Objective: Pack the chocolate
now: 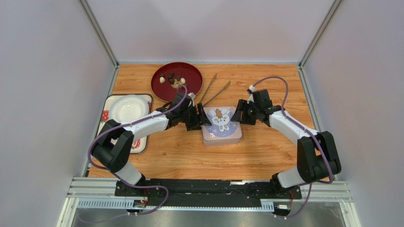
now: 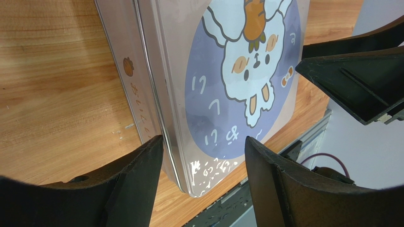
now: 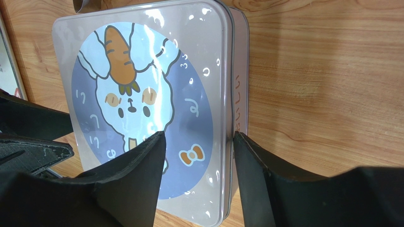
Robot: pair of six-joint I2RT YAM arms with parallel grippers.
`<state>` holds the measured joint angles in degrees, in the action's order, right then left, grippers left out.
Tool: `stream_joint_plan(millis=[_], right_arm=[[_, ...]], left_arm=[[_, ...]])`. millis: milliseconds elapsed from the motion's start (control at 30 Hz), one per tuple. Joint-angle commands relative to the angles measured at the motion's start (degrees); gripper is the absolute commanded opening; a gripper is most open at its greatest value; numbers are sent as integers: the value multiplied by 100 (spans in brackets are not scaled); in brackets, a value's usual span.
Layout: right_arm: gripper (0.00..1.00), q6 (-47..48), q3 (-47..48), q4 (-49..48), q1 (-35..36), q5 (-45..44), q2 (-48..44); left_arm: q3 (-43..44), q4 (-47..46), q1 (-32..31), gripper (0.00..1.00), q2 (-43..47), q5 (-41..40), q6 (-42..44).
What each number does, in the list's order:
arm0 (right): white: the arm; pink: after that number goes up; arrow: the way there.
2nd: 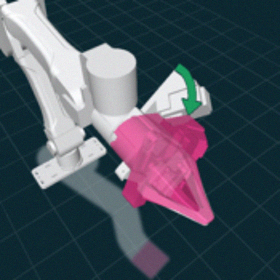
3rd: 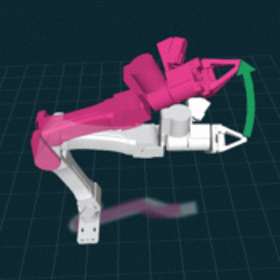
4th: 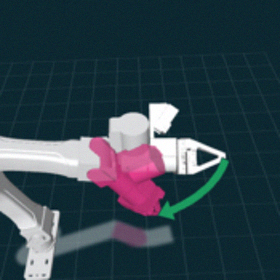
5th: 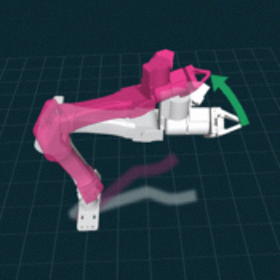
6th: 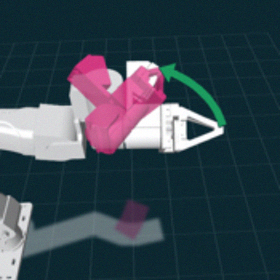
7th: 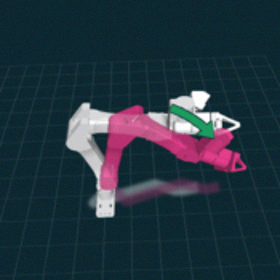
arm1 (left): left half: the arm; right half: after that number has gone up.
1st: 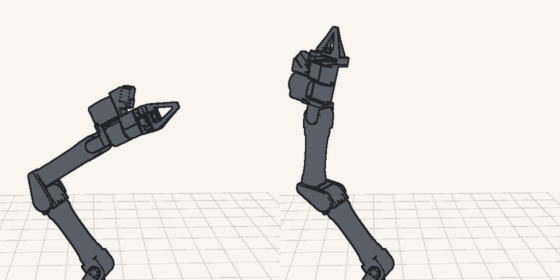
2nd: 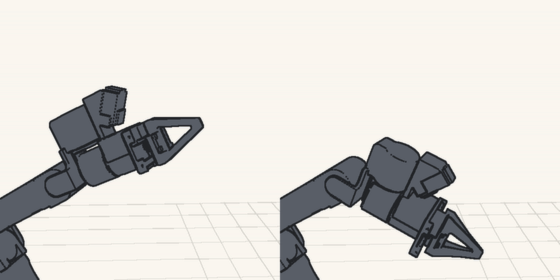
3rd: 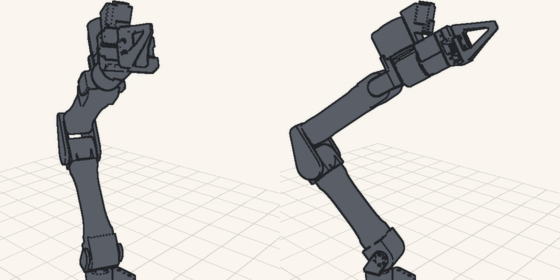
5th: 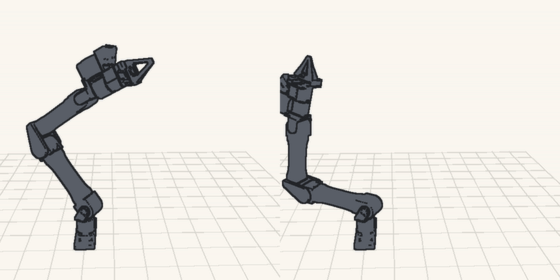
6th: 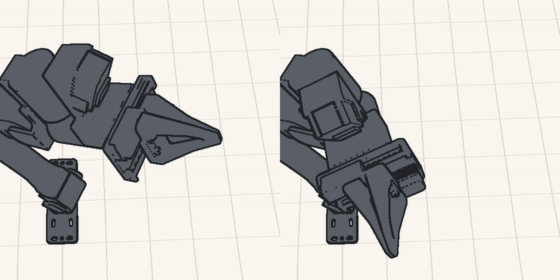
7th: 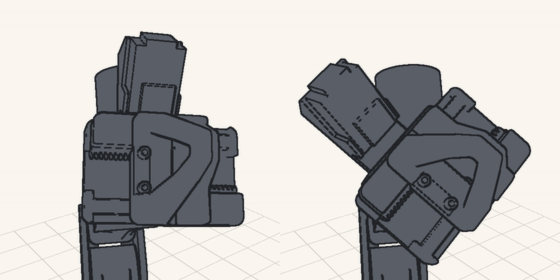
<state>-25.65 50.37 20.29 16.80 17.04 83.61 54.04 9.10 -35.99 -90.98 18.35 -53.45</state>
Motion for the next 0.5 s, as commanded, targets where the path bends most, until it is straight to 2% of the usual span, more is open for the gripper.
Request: stream_joint_plan(millis=[0,100,467], right_arm=[[57,25,-71,-254,-27,159,23],[56,77,-62,-254,-10,256,-3],[56,201,-141,-219,8,230,-99]], left_arm=[[-43,12,-40,72,141,-94,80],[-165,48,-31,72,299,-226,107],[-658,-295,-84,59,519,-60,-51]])
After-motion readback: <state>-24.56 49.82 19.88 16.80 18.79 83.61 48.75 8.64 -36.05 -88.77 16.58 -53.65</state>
